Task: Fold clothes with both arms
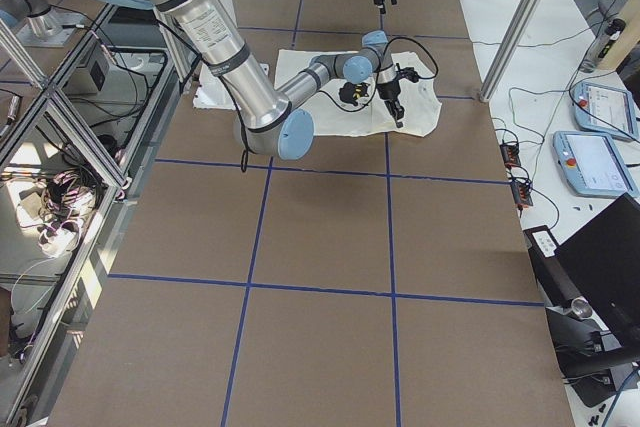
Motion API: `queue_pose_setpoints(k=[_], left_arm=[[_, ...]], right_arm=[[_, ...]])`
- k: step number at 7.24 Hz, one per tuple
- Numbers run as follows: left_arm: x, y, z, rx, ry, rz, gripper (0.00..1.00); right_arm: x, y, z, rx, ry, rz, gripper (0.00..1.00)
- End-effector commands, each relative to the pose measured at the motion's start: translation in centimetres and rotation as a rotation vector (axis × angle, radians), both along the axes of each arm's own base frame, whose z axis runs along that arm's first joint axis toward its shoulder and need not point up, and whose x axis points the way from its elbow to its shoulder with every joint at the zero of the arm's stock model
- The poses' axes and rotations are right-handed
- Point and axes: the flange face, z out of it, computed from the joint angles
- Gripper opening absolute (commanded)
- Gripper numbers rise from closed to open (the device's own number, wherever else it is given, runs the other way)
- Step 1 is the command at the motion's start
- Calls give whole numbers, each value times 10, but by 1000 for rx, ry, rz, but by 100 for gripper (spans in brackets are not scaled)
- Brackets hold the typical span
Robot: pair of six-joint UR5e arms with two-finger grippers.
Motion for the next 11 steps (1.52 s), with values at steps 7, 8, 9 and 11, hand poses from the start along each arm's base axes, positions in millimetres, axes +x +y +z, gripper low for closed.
queue_pose_setpoints(k=[7, 8, 9, 11], left_arm=[[3, 10, -17, -59, 61, -37, 100], [19, 23, -19, -104, 80, -33, 100], [31, 45, -18, -187, 117, -44, 100], [32, 106, 7, -264, 205, -104, 100]], right_arm=[[91, 15, -25, -83, -295, 19, 100], [87, 33, -39, -147, -382, 120, 100], [77, 59, -49, -197, -444, 165, 100], [82, 141, -55, -333, -617, 295, 100]])
